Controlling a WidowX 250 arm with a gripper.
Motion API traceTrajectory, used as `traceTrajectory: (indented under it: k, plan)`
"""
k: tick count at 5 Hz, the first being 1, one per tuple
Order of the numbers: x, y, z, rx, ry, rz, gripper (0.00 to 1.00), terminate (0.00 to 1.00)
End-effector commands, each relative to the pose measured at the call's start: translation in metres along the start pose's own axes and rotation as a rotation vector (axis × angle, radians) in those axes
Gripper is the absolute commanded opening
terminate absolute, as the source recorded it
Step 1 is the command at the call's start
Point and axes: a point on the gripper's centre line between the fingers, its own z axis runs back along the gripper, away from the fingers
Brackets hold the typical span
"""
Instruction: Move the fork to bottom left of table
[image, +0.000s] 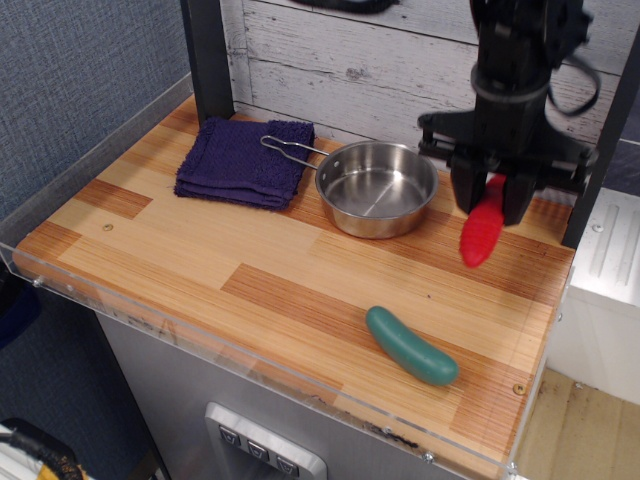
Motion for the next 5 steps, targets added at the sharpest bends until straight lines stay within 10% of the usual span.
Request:
traceTrajectory:
  k: [1,5]
  plan:
    - [0.002,0.049,0.065,0.026,-0.099,0.261,0.0,0.0]
    - [-0.08,0.15,0.078,0.232,-0.143,1.008,0.0,0.0]
